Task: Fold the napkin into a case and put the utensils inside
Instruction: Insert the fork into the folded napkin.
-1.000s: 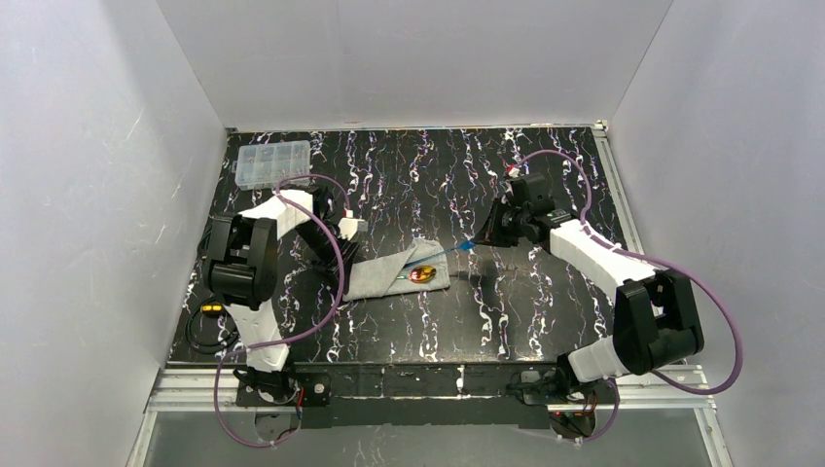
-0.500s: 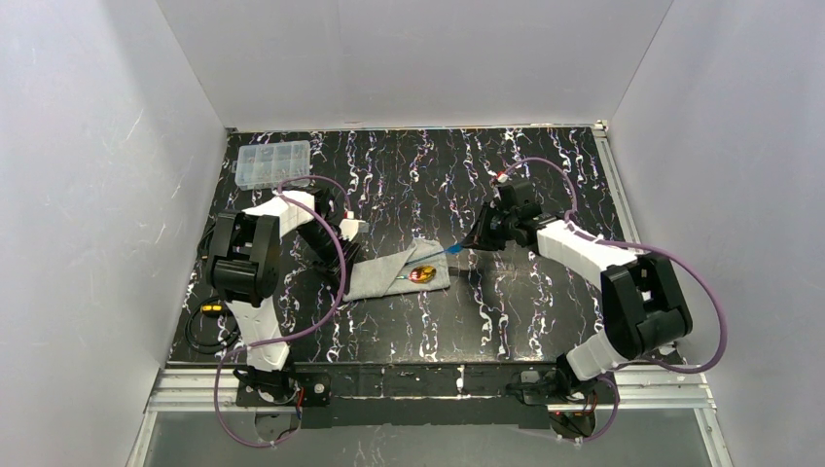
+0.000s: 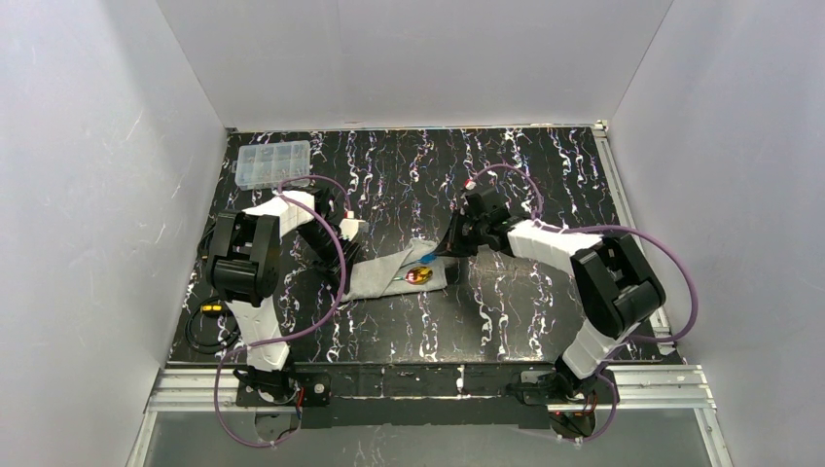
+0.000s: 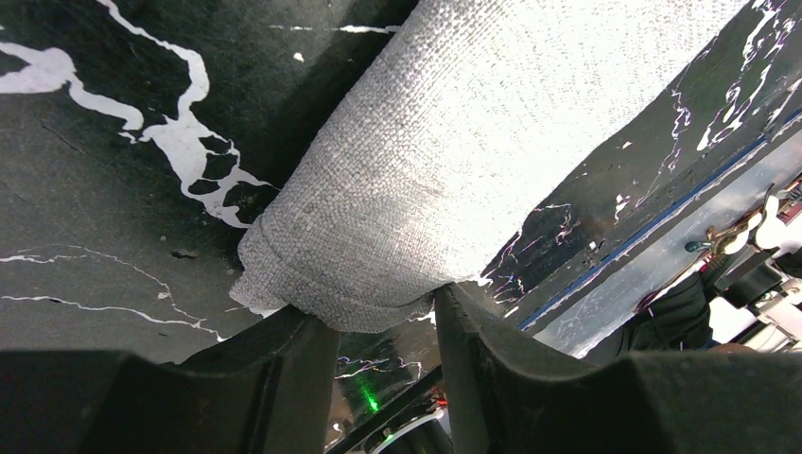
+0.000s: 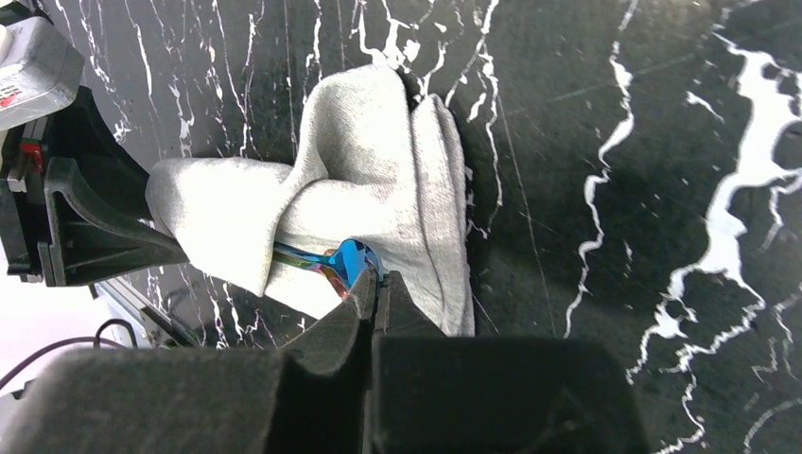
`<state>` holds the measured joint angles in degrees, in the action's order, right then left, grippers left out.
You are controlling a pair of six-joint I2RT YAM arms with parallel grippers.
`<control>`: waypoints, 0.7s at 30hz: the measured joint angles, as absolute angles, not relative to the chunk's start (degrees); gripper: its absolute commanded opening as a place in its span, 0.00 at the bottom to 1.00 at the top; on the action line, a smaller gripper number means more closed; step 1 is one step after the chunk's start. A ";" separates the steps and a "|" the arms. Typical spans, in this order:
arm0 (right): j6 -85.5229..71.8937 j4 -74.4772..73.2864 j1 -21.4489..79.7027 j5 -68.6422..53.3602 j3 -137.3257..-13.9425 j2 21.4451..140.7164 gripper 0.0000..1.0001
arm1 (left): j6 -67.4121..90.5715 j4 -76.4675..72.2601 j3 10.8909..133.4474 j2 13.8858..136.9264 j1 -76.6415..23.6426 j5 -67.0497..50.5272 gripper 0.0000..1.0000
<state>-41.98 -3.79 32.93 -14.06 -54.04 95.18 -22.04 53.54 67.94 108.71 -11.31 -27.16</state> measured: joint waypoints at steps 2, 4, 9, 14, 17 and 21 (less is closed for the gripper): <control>-42.09 -3.20 33.47 -14.06 -54.92 96.31 0.02 | -22.04 53.52 67.94 108.71 -11.31 -27.16 0.39; -42.15 -2.68 33.89 -14.06 -55.59 97.23 0.02 | -22.06 53.49 67.94 108.71 -11.31 -27.16 0.38; -42.24 -2.57 34.52 -13.74 -56.29 97.89 0.02 | -22.13 53.41 67.94 108.75 -11.31 -27.05 0.38; -42.54 -2.74 35.11 -12.32 -56.51 97.86 0.03 | -22.09 53.34 67.94 108.81 -11.29 -27.14 0.38; -43.40 -2.42 36.16 -11.55 -56.49 97.86 0.04 | -22.06 53.34 67.94 108.81 -11.29 -27.14 0.38; -44.88 -0.30 37.50 -11.77 -56.36 97.86 0.06 | -22.06 53.34 67.94 108.81 -11.29 -27.16 0.38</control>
